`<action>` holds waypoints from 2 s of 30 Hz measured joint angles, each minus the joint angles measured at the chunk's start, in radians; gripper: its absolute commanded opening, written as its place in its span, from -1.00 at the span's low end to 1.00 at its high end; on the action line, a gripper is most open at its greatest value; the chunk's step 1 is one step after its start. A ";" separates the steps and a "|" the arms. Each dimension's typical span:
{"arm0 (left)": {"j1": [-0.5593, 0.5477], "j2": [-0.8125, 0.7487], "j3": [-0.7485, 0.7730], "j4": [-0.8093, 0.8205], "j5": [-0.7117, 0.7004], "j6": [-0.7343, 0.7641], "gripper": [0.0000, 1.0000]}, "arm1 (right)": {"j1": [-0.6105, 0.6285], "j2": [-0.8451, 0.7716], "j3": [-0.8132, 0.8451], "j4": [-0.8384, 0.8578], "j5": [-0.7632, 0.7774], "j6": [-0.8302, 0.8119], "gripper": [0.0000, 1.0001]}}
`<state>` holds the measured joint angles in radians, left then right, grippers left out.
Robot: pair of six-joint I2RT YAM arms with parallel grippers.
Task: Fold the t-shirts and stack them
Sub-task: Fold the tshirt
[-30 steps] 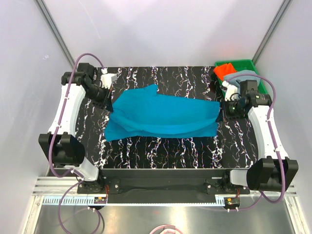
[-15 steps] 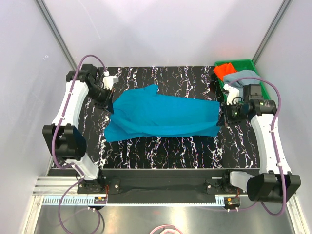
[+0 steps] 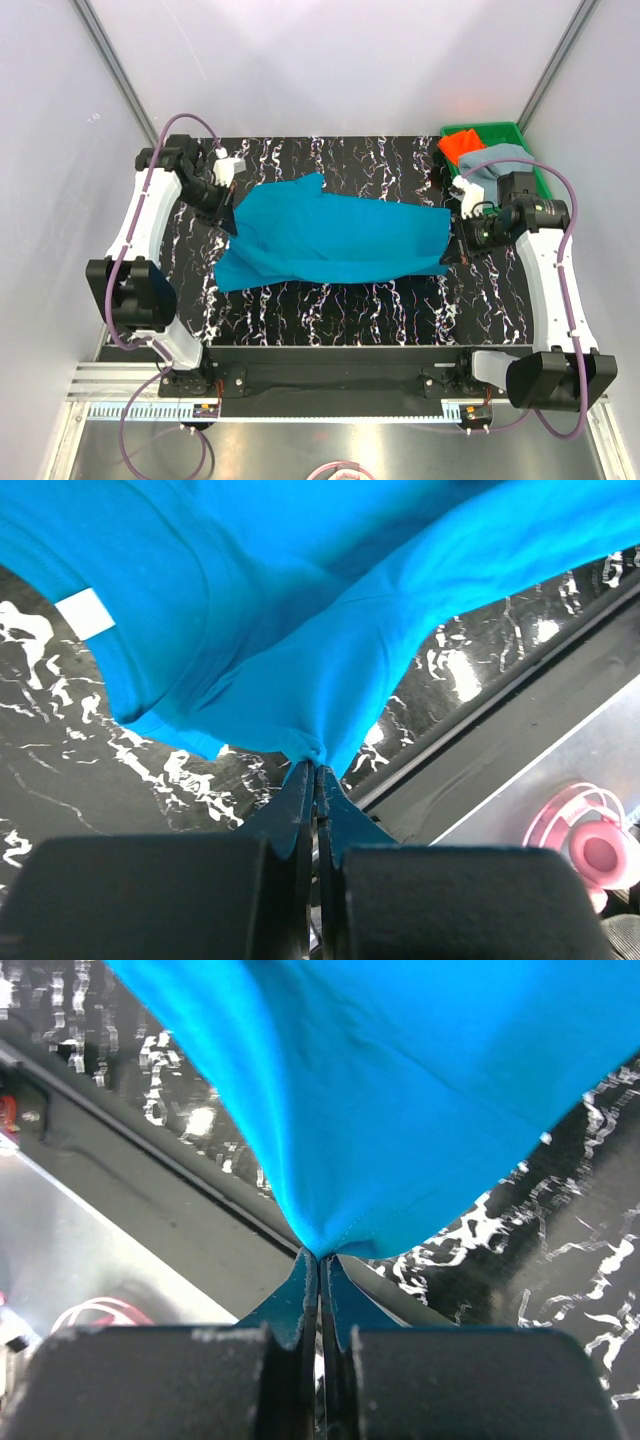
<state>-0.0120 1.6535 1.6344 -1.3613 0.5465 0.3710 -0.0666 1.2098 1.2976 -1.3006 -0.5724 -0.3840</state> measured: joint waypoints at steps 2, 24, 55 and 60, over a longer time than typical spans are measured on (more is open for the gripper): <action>0.000 -0.001 0.003 0.000 0.011 -0.005 -1.00 | 0.000 0.004 0.005 -0.007 -0.026 -0.004 -1.00; -0.008 0.497 0.879 0.239 -0.095 -0.184 -1.00 | 0.174 0.222 0.471 -0.039 -0.345 -0.067 -1.00; -0.186 -0.121 0.105 0.402 -0.008 -0.273 0.98 | 0.465 0.410 0.392 0.119 0.147 -0.153 1.00; -0.275 -0.072 -0.022 0.347 0.032 -0.291 0.98 | 0.435 0.616 0.409 0.182 0.175 -0.134 1.00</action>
<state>-0.2874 1.5814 1.6123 -1.0142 0.5789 0.0795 0.3679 1.8263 1.7065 -1.1183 -0.3969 -0.5175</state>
